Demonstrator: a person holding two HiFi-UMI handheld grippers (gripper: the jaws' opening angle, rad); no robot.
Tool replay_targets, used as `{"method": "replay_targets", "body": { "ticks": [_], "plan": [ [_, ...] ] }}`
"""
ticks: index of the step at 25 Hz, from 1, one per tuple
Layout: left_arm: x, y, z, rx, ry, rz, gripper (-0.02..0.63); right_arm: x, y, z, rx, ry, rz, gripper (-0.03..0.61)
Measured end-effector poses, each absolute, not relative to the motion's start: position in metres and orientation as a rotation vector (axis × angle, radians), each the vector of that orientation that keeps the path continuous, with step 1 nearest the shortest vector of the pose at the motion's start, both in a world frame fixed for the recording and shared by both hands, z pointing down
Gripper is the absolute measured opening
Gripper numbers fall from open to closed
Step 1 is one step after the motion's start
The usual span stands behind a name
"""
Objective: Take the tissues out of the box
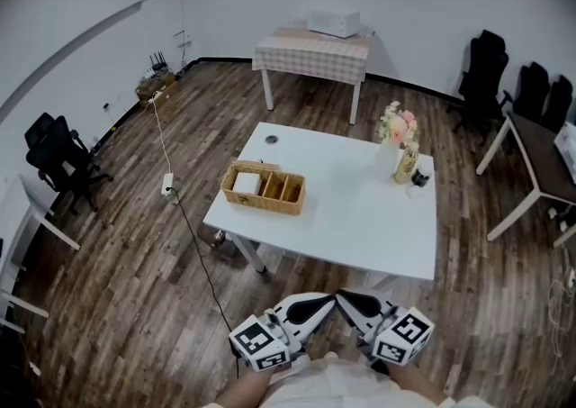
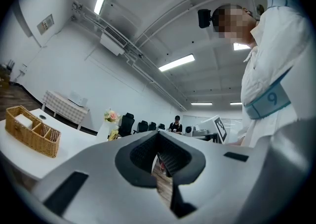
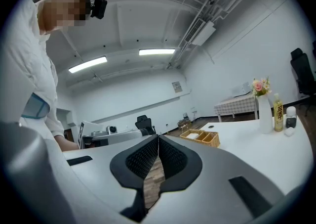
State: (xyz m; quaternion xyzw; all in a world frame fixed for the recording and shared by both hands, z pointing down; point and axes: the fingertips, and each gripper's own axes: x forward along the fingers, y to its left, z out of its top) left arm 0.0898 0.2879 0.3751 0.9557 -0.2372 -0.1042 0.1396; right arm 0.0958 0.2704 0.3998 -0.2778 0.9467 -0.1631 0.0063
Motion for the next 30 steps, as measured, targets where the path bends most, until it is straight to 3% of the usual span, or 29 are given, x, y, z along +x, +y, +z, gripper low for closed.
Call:
{"method": "replay_targets", "body": {
  "ticks": [19, 30],
  "plan": [
    [0.116, 0.272, 0.386, 2.732, -0.739, -0.323, 0.002, 0.123, 0.255, 0.41, -0.841, 2.973, -0.507, 0.032],
    [0.084, 0.208, 0.398, 2.712, -0.742, -0.333, 0.002, 0.09, 0.191, 0.421, -0.839, 2.978, -0.517, 0.034]
  ]
}}
